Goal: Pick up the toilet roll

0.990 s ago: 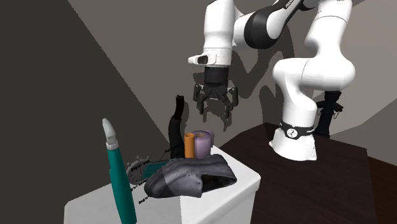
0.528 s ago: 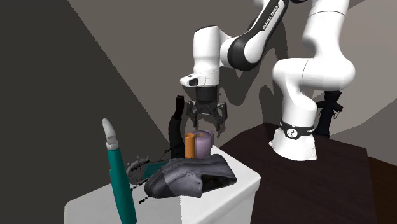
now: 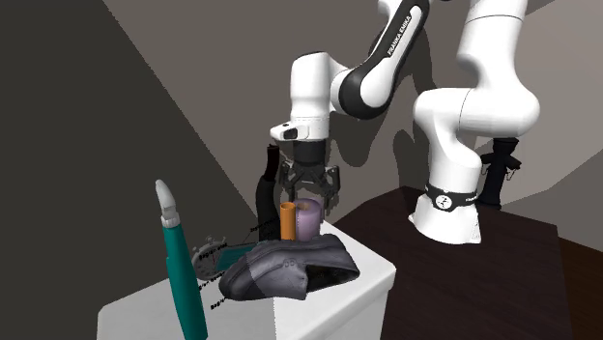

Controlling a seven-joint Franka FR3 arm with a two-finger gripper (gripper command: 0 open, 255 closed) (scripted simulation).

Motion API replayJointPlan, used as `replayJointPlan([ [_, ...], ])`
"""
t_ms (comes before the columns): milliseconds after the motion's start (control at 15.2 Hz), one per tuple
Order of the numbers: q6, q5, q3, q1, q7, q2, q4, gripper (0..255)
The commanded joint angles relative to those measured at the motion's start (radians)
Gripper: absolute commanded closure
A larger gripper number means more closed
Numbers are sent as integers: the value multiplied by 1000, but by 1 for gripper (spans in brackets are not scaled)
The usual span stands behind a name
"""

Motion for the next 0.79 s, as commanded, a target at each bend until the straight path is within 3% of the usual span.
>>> replayJointPlan([
  [0,92,17,-35,-7,-9,122,-7,0],
  [66,91,16,-38,-4,-8,122,-7,0],
  [132,96,6,-47,-15,-18,117,-16,255],
  [198,77,-27,-40,-39,-4,84,-28,255],
  [330,151,48,-82,7,-69,169,-23,255],
  [462,110,-28,-63,-51,-37,99,-46,255],
  [594,130,-43,-56,-61,-23,88,-78,255],
  [660,140,-15,-49,-33,-14,112,-66,255],
  [726,91,11,-57,14,-4,121,-7,255],
])
